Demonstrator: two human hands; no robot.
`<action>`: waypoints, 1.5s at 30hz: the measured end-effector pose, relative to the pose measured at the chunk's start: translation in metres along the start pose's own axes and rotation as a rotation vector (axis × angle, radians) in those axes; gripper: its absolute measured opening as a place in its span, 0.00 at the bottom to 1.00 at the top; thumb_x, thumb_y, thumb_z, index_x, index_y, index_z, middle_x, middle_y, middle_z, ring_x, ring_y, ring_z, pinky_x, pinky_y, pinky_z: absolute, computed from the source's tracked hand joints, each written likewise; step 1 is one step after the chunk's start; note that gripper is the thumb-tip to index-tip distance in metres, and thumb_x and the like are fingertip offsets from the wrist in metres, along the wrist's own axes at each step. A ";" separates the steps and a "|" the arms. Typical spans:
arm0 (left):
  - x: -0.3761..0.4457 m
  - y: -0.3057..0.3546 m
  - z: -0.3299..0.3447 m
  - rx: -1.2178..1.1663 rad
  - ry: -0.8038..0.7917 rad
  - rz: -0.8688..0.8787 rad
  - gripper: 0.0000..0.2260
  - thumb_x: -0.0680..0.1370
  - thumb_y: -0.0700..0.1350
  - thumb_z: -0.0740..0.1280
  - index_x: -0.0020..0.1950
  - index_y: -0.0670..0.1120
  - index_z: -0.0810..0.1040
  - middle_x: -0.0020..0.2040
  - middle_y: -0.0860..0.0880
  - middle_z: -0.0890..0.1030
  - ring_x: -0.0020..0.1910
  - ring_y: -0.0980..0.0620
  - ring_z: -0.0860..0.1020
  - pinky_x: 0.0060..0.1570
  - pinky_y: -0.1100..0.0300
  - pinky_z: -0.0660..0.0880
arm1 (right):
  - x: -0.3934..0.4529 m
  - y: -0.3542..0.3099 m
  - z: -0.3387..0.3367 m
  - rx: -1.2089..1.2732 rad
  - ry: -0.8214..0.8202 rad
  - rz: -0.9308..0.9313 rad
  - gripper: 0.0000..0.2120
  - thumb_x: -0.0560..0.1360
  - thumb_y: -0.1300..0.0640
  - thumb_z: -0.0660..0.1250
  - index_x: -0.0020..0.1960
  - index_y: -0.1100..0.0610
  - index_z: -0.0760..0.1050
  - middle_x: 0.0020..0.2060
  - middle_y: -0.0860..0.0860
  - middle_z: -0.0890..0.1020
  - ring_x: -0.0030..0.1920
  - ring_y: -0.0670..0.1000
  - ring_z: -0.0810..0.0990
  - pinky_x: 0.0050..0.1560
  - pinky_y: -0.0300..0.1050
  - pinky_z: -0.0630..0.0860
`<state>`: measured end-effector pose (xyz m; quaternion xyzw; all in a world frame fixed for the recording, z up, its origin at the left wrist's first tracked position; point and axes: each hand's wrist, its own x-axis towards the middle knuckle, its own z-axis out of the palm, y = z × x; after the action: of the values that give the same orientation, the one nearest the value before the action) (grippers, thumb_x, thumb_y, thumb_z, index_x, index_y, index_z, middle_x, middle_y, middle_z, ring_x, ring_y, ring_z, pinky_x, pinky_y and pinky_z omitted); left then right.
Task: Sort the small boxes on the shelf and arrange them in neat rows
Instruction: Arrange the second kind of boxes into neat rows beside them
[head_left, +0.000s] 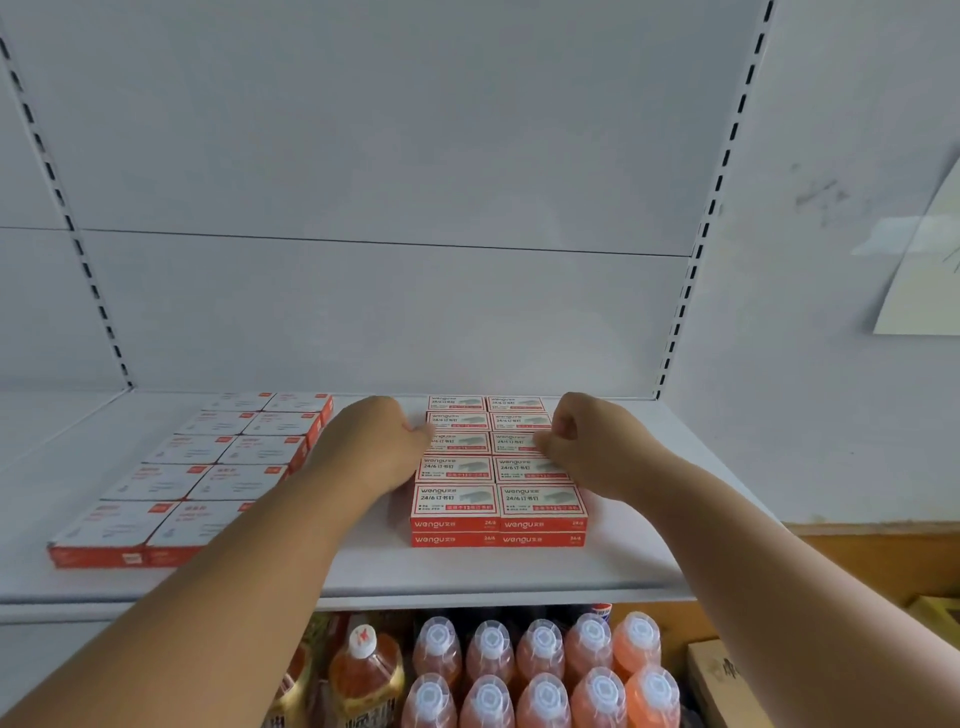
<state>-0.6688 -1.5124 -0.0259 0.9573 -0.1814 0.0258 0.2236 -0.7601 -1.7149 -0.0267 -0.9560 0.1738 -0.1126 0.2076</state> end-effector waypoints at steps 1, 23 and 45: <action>0.000 0.000 0.001 0.002 -0.016 0.004 0.17 0.81 0.54 0.63 0.36 0.46 0.77 0.32 0.53 0.79 0.30 0.56 0.76 0.27 0.62 0.63 | 0.000 0.000 0.000 0.014 0.002 0.008 0.10 0.77 0.48 0.66 0.44 0.54 0.71 0.37 0.46 0.77 0.36 0.47 0.74 0.32 0.41 0.67; 0.010 -0.008 0.014 0.083 -0.107 0.091 0.20 0.83 0.58 0.52 0.47 0.49 0.79 0.39 0.54 0.81 0.37 0.57 0.79 0.31 0.65 0.68 | 0.001 0.001 0.004 -0.005 -0.036 -0.017 0.14 0.80 0.47 0.59 0.38 0.52 0.66 0.37 0.47 0.77 0.37 0.49 0.74 0.36 0.43 0.69; 0.040 -0.003 0.009 0.185 -0.118 0.037 0.27 0.83 0.60 0.48 0.59 0.44 0.79 0.50 0.47 0.79 0.48 0.48 0.75 0.49 0.57 0.70 | 0.029 0.003 -0.006 -0.028 -0.010 0.053 0.17 0.81 0.46 0.55 0.41 0.56 0.69 0.38 0.52 0.80 0.39 0.54 0.78 0.37 0.47 0.73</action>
<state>-0.6303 -1.5273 -0.0296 0.9702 -0.2088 -0.0098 0.1227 -0.7362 -1.7308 -0.0191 -0.9544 0.1996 -0.0999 0.1981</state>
